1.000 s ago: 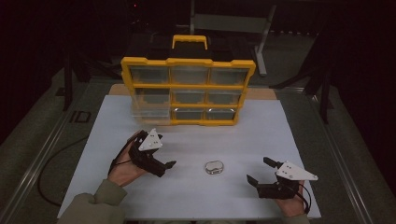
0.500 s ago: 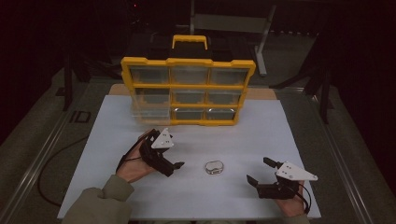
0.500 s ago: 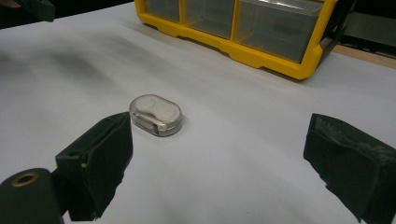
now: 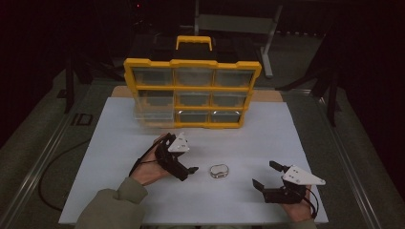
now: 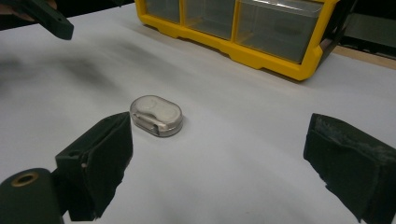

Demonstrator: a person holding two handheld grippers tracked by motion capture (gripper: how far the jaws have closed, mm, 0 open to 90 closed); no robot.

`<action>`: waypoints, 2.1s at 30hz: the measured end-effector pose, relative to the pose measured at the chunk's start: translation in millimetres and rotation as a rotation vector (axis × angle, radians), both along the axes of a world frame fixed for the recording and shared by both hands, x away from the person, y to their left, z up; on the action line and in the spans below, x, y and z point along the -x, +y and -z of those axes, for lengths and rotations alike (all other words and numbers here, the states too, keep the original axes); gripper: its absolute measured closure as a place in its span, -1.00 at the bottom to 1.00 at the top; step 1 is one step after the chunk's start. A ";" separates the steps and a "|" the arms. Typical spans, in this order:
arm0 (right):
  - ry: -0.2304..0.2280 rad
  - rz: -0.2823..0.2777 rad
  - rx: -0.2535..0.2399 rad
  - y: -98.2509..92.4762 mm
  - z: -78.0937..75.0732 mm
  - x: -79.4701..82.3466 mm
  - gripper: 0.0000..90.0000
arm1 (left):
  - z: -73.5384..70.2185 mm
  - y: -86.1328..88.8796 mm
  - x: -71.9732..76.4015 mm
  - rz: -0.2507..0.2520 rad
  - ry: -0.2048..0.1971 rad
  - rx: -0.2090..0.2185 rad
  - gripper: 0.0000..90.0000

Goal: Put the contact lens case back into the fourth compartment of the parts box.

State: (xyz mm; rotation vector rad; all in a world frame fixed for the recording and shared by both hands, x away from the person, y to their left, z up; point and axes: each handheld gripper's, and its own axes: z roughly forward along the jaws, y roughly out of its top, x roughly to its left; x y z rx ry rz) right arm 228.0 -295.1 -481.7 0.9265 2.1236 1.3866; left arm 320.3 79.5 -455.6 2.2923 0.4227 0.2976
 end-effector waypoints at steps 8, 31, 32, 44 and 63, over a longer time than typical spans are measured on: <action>0.000 0.000 -0.002 0.1 -0.1 0.1 -0.83 | 6.2 -12.6 -2.9 0.017 0.010 -0.010 -1.00; -0.003 0.001 -0.002 -0.4 -0.3 0.2 -0.83 | 25.6 -45.4 -11.1 0.059 0.036 -0.033 -1.00; -0.004 0.000 -0.003 -0.4 -0.2 0.2 -0.83 | 26.2 -46.6 -11.6 0.065 0.036 -0.036 -1.00; -0.002 0.002 -0.004 -0.7 -0.3 0.4 -0.83 | 37.4 -59.8 -14.0 0.083 0.056 -0.050 -0.99; -0.001 0.001 -0.003 -0.9 0.1 0.0 -0.82 | 53.1 -78.4 -15.6 0.117 0.102 -0.097 -0.68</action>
